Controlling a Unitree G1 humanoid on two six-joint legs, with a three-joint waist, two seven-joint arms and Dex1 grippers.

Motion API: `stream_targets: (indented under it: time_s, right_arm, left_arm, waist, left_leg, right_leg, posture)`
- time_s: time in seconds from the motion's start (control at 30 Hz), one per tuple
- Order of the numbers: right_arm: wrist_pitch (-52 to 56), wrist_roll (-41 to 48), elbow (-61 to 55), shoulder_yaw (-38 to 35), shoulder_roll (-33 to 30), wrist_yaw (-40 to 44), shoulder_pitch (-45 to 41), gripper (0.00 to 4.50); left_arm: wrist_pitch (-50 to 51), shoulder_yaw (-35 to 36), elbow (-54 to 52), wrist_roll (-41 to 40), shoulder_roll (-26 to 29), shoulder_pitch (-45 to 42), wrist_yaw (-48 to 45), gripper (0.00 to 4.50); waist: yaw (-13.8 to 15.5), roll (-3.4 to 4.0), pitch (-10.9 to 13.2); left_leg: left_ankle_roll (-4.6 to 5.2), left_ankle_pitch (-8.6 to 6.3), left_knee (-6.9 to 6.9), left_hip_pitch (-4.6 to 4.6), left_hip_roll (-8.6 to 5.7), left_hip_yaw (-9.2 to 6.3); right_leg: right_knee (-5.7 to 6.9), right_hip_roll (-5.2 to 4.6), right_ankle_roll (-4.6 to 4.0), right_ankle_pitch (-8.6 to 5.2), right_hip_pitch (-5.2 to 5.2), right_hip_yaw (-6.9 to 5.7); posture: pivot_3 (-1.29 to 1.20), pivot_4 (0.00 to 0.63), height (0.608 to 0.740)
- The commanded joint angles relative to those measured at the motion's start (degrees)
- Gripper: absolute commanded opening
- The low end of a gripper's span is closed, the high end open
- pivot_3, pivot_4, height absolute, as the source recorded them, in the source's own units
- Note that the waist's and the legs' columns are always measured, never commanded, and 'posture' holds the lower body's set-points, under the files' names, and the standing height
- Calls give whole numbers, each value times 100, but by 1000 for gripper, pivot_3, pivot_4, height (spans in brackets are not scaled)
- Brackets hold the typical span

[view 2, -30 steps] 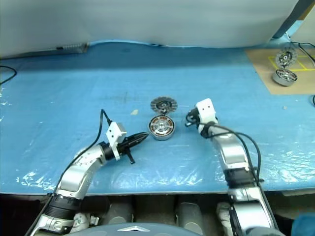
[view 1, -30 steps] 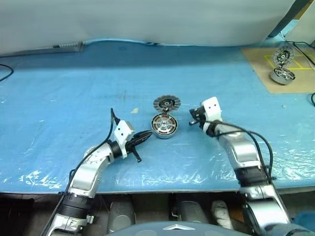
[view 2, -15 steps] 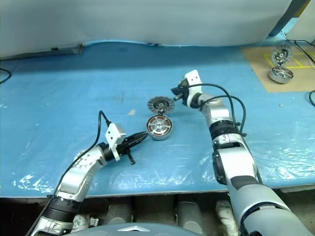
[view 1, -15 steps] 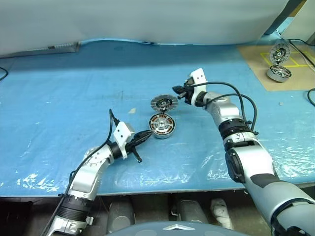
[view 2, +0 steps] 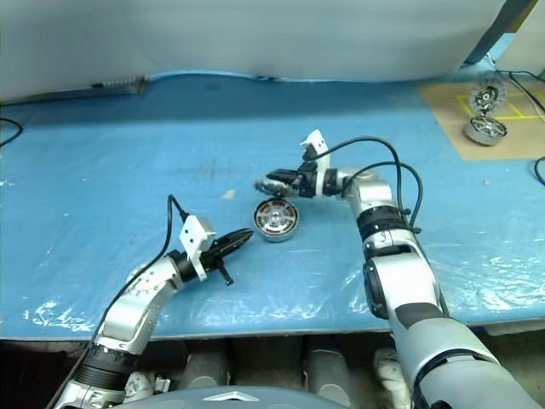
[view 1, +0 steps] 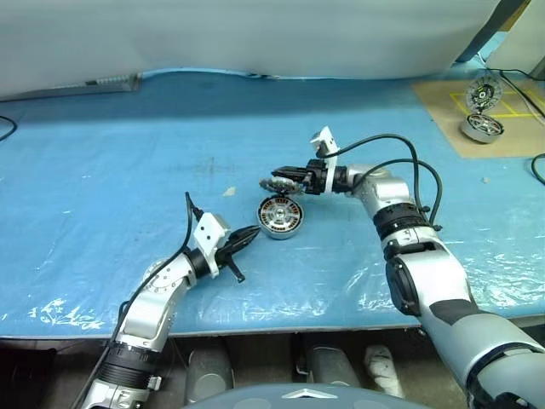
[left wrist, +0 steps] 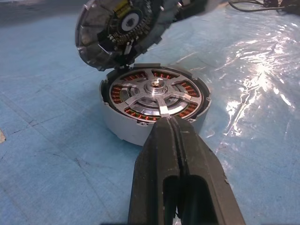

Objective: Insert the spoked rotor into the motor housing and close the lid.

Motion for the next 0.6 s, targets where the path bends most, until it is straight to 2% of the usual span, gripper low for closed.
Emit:
stream_targets:
  time_s: [0.03, 0.2, 0.37, 0.5, 0.6]
  right_arm:
    - [436, 247, -1066, 126, 156, -162, 565, 0]
    - [804, 342, -2338, 389, 295, -482, 1535, 0]
    - [699, 294, -2793, 508, 219, -810, 1909, 0]
    - [477, 311, -3365, -9, 389, -1949, 1870, 0]
    - [486, 62, -3909, -7, 381, -2669, 1991, 0]
  left_arm:
    - [-34, 37, -197, -118, 50, 15, -16, 39]
    - [-41, 77, -139, -153, 105, 1, -31, 39]
    - [-44, 58, -114, -174, 144, -13, -36, 39]
    - [-54, 84, -122, -187, 153, 5, -5, 39]
    - [-111, 115, -99, -163, 160, 55, 35, 39]
  waist:
    - [-3, 0, 0]
    - [-18, 0, 0]
    - [-17, 0, 0]
    - [-17, 0, 0]
    - [-17, 0, 0]
  left_leg:
    - [0, 0, -1, 0, 0, 0]
    - [-9, 4, -4, 6, 1, 3]
    - [-37, -4, -5, 12, -4, 3]
    - [-52, 5, -10, 10, -4, 3]
    - [-55, 6, -20, 9, -5, 3]
  right_leg:
    - [-1, 0, 0, 0, -1, 0]
    - [1, 5, 0, 0, -3, 9]
    - [2, 3, 2, 0, 1, 15]
    - [-4, 4, 3, 0, 0, 15]
    - [-12, 5, 4, 0, -3, 15]
  posture:
    - [0, 150, 740]
    - [0, 150, 740]
    - [0, 150, 740]
    - [0, 150, 740]
    - [0, 150, 740]
